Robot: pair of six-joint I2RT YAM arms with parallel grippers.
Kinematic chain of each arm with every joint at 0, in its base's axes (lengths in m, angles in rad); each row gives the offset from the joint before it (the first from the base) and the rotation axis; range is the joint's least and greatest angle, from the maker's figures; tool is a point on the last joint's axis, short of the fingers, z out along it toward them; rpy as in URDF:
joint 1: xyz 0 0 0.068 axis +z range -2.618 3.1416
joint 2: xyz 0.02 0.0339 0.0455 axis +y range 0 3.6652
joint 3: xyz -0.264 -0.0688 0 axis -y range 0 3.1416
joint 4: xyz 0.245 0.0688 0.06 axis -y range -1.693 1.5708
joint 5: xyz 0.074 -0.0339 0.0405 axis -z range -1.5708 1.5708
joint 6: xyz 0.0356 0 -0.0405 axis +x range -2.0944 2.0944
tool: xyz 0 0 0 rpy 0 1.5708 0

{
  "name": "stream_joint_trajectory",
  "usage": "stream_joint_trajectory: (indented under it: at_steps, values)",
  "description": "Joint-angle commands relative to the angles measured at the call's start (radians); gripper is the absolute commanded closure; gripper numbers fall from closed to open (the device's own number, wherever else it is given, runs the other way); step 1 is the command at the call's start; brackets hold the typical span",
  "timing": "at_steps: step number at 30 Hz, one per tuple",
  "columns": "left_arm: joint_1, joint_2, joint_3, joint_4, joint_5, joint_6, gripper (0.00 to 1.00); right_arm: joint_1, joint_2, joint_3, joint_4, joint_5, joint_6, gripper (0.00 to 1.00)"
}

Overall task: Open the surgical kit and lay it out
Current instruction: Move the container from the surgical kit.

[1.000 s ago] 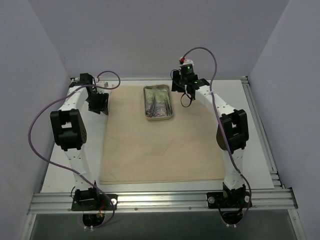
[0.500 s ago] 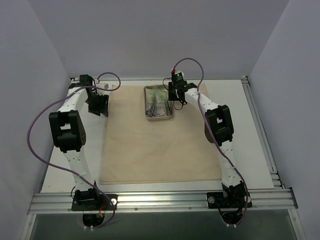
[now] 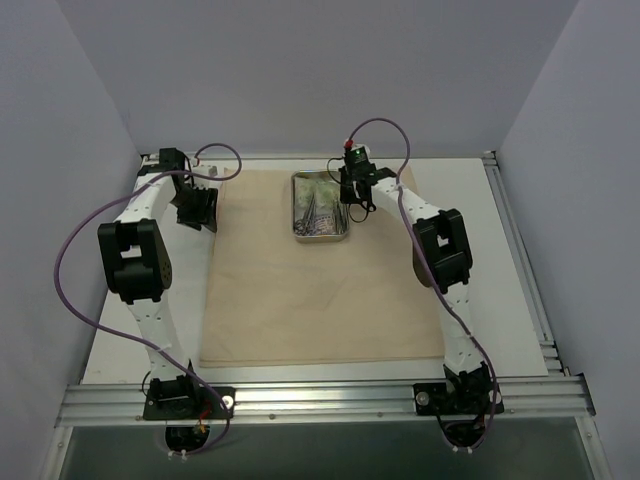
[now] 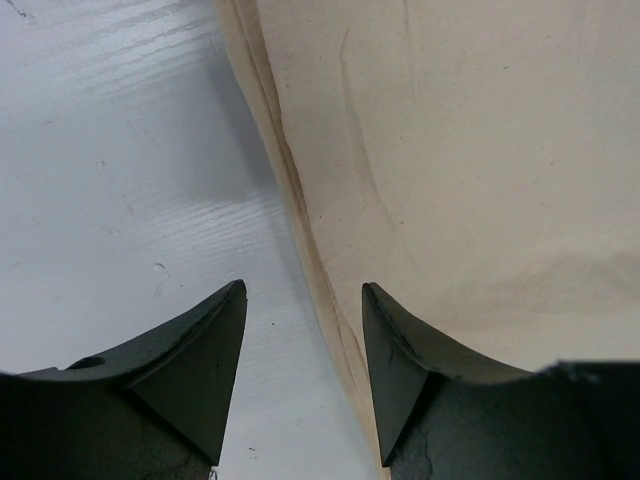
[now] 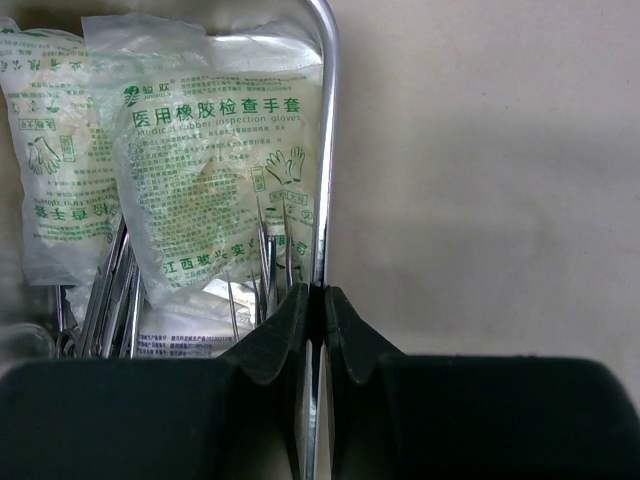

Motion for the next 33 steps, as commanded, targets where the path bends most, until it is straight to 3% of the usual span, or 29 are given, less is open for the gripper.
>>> stream_joint_trajectory:
  at_steps: [1,9,13,20,28,33]
  values:
    - [0.004,-0.018,0.015,-0.002,0.034,0.017,0.41,0.008,-0.118,-0.059,-0.021,0.014,0.009,1.00]
    - [0.004,-0.021,0.005,-0.003,0.035,0.025,0.41,0.005,-0.316,-0.270,-0.052,0.015,-0.012,1.00]
    - [0.004,-0.021,-0.001,0.005,0.031,0.031,0.41,0.005,-0.458,-0.497,-0.082,0.038,-0.022,1.00]
    - [0.002,-0.012,0.007,0.009,0.051,0.031,0.41,0.004,-0.672,-0.752,-0.211,0.049,0.024,1.00]
    - [0.002,-0.029,0.002,0.018,0.076,0.042,0.41,-0.013,-0.853,-0.919,-0.388,0.111,0.135,1.00]
    - [0.002,-0.032,0.005,0.018,0.096,0.043,0.41,-0.111,-0.885,-0.941,-0.501,0.126,0.109,1.00]
